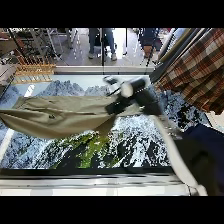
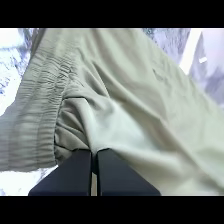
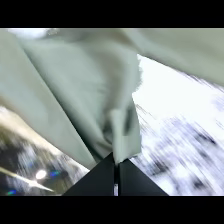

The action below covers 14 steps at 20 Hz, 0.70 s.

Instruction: Fold the clothes and pants, and hang the long-sleeved shirts on hangers.

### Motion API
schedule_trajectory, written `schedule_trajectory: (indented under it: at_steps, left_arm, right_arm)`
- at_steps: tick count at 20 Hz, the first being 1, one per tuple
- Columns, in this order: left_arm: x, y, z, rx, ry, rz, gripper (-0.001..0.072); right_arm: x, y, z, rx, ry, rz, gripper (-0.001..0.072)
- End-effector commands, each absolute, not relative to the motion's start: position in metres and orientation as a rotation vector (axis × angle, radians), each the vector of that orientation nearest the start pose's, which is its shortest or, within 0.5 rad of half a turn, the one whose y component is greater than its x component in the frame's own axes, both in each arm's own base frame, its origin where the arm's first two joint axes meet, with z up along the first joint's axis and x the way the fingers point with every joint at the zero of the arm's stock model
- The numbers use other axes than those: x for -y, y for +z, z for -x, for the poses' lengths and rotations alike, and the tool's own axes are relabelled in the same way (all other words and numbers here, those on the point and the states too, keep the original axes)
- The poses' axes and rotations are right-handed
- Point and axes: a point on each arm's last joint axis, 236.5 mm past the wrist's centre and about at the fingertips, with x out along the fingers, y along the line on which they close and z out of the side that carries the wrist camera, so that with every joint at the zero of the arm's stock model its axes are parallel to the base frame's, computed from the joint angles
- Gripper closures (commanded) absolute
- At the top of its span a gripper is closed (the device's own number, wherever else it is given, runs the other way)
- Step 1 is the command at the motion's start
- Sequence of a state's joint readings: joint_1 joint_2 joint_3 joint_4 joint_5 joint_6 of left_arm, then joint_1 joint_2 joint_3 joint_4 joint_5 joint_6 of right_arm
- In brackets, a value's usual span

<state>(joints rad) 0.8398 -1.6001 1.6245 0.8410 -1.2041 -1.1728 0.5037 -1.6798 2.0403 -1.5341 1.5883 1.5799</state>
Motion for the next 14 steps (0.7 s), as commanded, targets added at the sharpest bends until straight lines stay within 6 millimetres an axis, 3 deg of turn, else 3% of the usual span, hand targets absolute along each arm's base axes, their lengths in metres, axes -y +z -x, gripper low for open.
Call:
schedule_trajectory:
  at_steps: [1, 3, 4, 6, 7, 9, 10, 11, 12, 14]
  left_arm:
    - [-0.229, 0.068, -0.399, -1.053, 0.057, 0.473, 0.0693]
    - [-0.196, 0.028, -0.375, -1.233, 0.003, 0.477, 0.0693]
    - [-0.178, 0.012, -0.365, -1.296, -0.039, 0.506, 0.0693]
    - [-0.15, -0.015, -0.347, -1.393, -0.093, 0.552, 0.0692]
    - [-0.14, -0.026, -0.338, -1.431, -0.11, 0.575, 0.069]
    - [-0.131, -0.037, -0.329, -1.466, -0.12, 0.605, 0.0669]
    - [-0.13, -0.037, -0.328, -1.472, -0.106, 0.624, 0.0521]
    - [-0.133, -0.035, -0.329, -1.467, -0.081, 0.643, 0.0359]
    - [-0.137, -0.033, -0.329, -1.455, -0.05, 0.663, 0.0275]
    - [-0.152, -0.024, -0.326, -1.414, 0.013, 0.695, 0.0269]
  right_arm:
    - [-0.16, 0.215, -0.375, -1.091, 0.312, 0.266, 0.0698]
    - [-0.178, 0.24, -0.392, -0.946, 0.371, 0.214, 0.0697]
    - [-0.179, 0.233, -0.411, -0.925, 0.362, 0.206, 0.0696]
    - [-0.165, 0.196, -0.46, -0.949, 0.307, 0.165, 0.0696]
    - [-0.15, 0.169, -0.493, -0.957, 0.276, 0.113, 0.0647]
    - [-0.114, 0.119, -0.534, -1.02, 0.246, -0.085, 0.0242]
    - [-0.096, 0.101, -0.537, -1.072, 0.255, -0.206, 0.0189]
    - [-0.078, 0.089, -0.531, -1.118, 0.27, -0.291, 0.0191]
    - [-0.062, 0.08, -0.518, -1.172, 0.293, -0.349, 0.0192]
    - [-0.03, 0.057, -0.465, -1.318, 0.325, -0.337, 0.0215]
